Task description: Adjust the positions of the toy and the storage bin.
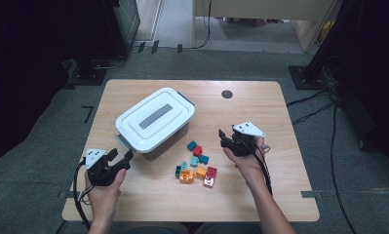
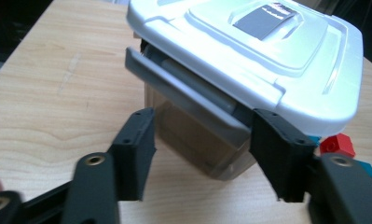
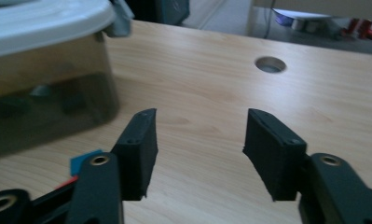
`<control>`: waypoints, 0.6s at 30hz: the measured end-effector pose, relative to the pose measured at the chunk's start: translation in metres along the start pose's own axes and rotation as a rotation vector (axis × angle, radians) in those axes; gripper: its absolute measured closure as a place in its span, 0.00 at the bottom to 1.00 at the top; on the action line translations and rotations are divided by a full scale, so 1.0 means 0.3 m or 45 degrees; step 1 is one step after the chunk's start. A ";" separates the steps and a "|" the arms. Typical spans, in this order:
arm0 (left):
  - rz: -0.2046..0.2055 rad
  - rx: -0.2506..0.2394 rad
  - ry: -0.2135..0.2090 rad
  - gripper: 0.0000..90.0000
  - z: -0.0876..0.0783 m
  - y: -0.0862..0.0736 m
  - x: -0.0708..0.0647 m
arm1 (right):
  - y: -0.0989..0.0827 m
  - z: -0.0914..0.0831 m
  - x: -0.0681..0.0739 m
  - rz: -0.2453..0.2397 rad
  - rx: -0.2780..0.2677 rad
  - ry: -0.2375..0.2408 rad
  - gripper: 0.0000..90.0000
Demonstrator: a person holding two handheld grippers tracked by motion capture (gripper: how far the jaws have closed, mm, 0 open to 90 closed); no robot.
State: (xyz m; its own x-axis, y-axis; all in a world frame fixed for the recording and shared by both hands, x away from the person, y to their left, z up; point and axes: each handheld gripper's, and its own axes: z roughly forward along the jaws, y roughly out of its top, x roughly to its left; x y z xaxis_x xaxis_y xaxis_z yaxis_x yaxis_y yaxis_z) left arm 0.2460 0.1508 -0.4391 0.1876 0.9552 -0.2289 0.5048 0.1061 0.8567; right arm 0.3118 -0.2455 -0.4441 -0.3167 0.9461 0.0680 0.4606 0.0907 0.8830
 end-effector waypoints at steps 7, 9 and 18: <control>-0.034 0.009 0.014 0.67 0.024 0.013 -0.001 | 0.066 0.047 0.042 0.020 0.033 0.197 0.69; -0.042 0.008 0.005 0.72 0.026 0.017 0.009 | 0.081 0.065 0.050 0.034 0.053 0.243 0.71; -0.108 0.002 -0.042 0.83 0.048 0.048 0.099 | 0.100 0.131 0.092 0.085 -0.005 0.252 0.81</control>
State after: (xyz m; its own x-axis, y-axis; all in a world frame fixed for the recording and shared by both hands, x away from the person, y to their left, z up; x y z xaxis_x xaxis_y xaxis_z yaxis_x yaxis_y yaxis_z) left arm 0.2711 0.1767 -0.4401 0.1717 0.9333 -0.3154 0.5215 0.1855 0.8328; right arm 0.3493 -0.2043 -0.4340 -0.4424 0.8705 0.2156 0.4829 0.0287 0.8752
